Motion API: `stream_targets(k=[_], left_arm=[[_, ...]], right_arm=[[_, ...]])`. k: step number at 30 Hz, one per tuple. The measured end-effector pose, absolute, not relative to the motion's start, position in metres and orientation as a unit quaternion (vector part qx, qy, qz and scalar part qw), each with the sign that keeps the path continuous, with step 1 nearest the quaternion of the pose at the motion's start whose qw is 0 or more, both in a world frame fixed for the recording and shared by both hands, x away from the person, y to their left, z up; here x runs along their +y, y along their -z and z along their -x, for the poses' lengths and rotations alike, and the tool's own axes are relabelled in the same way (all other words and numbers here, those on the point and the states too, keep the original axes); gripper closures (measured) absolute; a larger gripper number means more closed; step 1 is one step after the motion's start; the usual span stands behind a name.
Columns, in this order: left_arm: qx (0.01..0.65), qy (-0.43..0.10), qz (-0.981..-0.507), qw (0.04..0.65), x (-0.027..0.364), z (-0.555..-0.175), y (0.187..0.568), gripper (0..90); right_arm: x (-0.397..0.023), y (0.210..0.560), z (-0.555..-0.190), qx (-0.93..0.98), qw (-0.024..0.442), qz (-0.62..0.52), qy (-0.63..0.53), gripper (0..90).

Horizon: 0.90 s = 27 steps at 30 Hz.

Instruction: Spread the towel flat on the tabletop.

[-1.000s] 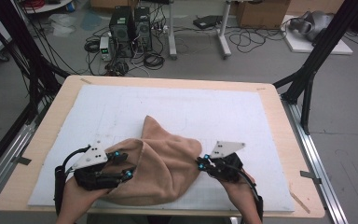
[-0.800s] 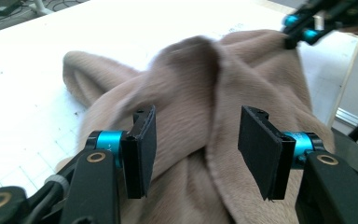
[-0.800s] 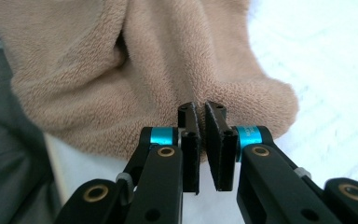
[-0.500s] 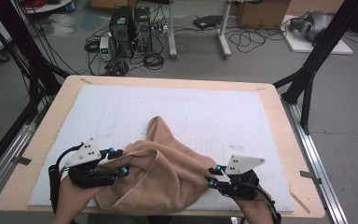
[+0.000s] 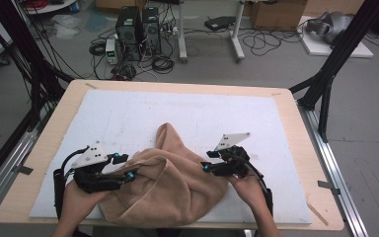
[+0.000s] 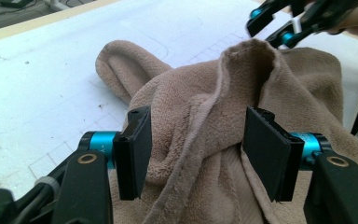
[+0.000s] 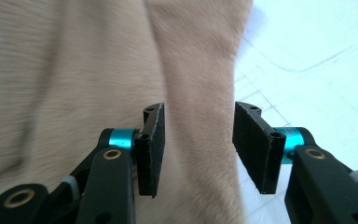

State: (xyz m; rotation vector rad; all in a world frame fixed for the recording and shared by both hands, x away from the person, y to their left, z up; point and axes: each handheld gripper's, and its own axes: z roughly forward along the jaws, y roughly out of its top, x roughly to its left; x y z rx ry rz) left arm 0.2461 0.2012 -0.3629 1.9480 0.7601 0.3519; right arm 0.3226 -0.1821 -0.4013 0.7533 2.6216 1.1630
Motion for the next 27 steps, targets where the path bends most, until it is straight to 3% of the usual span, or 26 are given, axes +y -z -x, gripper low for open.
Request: stream_targets(k=[7, 12, 14, 19, 21, 27], left_arm=[[0.31, -0.136, -0.809, 0.48, 0.203, -0.249, 0.368, 44.7], [0.307, -0.124, -0.815, 0.475, 0.201, -0.253, 0.372, 53.7], [0.301, -0.122, -0.82, 0.472, 0.199, -0.255, 0.373, 63.9], [0.289, -0.12, -0.827, 0.468, 0.189, -0.262, 0.375, 78.4], [0.284, -0.119, -0.826, 0.471, 0.183, -0.265, 0.374, 81.2], [0.264, -0.119, -0.825, 0.485, 0.16, -0.268, 0.372, 83.0]], right_arm=[[-0.173, 0.433, -0.339, 0.902, 0.062, -0.267, -0.334, 58.1], [-0.177, 0.433, -0.342, 0.901, 0.054, -0.267, -0.338, 85.1], [-0.179, 0.431, -0.341, 0.903, 0.054, -0.268, -0.332, 86.3], [-0.212, 0.413, -0.324, 0.89, 0.089, -0.289, -0.342, 86.6], [-0.241, 0.397, -0.304, 0.879, 0.11, -0.304, -0.35, 86.6], [-0.277, 0.377, -0.259, 0.867, 0.135, -0.317, -0.361, 86.6]])
